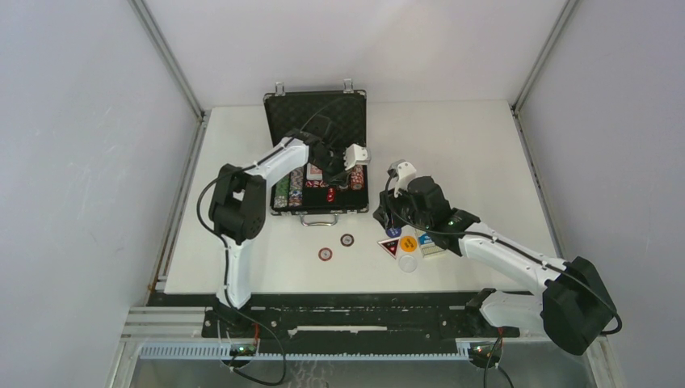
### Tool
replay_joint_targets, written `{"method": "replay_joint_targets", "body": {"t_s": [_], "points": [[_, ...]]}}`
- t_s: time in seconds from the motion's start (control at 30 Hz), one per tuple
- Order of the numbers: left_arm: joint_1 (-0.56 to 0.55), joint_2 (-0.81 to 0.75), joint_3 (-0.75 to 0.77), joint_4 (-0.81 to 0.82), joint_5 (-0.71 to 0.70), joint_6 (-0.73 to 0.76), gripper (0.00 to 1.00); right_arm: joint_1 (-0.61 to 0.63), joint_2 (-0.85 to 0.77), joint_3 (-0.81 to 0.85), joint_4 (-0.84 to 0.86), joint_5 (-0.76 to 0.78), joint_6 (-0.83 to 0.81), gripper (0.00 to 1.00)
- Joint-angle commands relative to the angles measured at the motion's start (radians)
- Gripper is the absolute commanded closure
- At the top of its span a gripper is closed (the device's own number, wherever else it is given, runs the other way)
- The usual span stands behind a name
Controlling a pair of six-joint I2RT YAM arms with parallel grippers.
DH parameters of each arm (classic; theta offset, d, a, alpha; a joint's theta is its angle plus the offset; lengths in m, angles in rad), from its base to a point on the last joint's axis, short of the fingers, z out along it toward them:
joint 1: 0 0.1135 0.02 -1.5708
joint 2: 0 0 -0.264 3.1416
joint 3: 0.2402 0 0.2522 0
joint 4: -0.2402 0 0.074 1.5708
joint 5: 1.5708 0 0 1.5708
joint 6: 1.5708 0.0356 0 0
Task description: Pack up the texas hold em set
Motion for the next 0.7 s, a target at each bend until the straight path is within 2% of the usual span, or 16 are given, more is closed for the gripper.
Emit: {"method": "replay_joint_targets", "body": {"t_s": [0.0, 0.3, 0.57, 0.67], "points": [[-0.004, 0.006, 0.055, -0.055, -0.034, 0.023, 1.00, -0.008, 0.005, -0.001, 0.049, 0.000, -0.006, 0.44], [-0.007, 0.074, 0.160, -0.160, -0.039, 0.017, 1.00, -0.009, 0.007, -0.001, 0.049, -0.001, -0.005, 0.44], [-0.006, 0.111, 0.197, -0.170, -0.055, -0.004, 1.00, -0.012, 0.013, -0.001, 0.050, -0.001, -0.006, 0.44], [-0.006, 0.110, 0.196, -0.169, -0.054, -0.003, 0.97, -0.013, 0.018, -0.001, 0.054, -0.006, -0.007, 0.44]]}}
